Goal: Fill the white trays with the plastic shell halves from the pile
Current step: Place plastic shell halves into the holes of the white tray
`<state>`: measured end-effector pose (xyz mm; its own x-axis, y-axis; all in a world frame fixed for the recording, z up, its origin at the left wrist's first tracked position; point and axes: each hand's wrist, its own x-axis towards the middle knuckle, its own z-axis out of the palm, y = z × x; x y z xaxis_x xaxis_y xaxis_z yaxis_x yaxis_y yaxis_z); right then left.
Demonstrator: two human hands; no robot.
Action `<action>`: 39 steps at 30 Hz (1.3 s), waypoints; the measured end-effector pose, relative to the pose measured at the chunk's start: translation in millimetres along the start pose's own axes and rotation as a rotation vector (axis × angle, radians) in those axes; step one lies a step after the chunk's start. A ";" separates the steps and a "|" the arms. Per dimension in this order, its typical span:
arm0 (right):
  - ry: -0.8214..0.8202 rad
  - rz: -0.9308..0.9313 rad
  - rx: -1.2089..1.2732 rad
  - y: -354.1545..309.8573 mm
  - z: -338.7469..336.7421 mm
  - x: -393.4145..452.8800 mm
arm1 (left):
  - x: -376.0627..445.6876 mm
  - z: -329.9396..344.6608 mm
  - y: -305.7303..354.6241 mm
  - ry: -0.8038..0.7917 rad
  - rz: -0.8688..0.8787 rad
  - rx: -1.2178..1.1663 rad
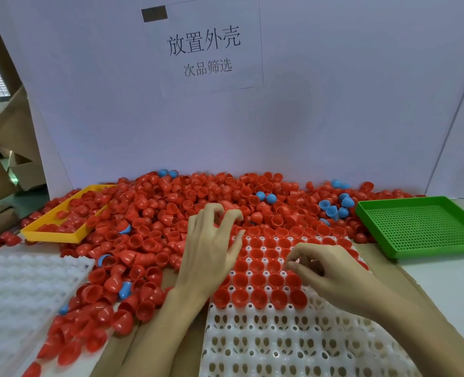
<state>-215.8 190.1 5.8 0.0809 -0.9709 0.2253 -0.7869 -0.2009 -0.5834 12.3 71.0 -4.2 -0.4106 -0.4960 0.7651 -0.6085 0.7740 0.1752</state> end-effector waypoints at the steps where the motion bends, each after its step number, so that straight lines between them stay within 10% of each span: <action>1: 0.014 0.003 0.012 0.2 0.0 -0.1 | -2.8 0.5 4.6 -0.022 -0.035 -0.079; 11: 0.102 -0.123 0.176 -14.3 6.3 -1.2 | -22.1 -4.1 33.8 -0.290 -0.354 -0.977; 39: 0.193 -0.130 0.400 -20.0 11.7 0.3 | -19.3 -11.7 34.5 -0.357 -0.554 -1.097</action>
<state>-192.9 192.4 8.4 0.0182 -0.8999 0.4357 -0.4768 -0.3908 -0.7874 7.2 111.9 -5.7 -0.5455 -0.8004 0.2485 0.0511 0.2642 0.9631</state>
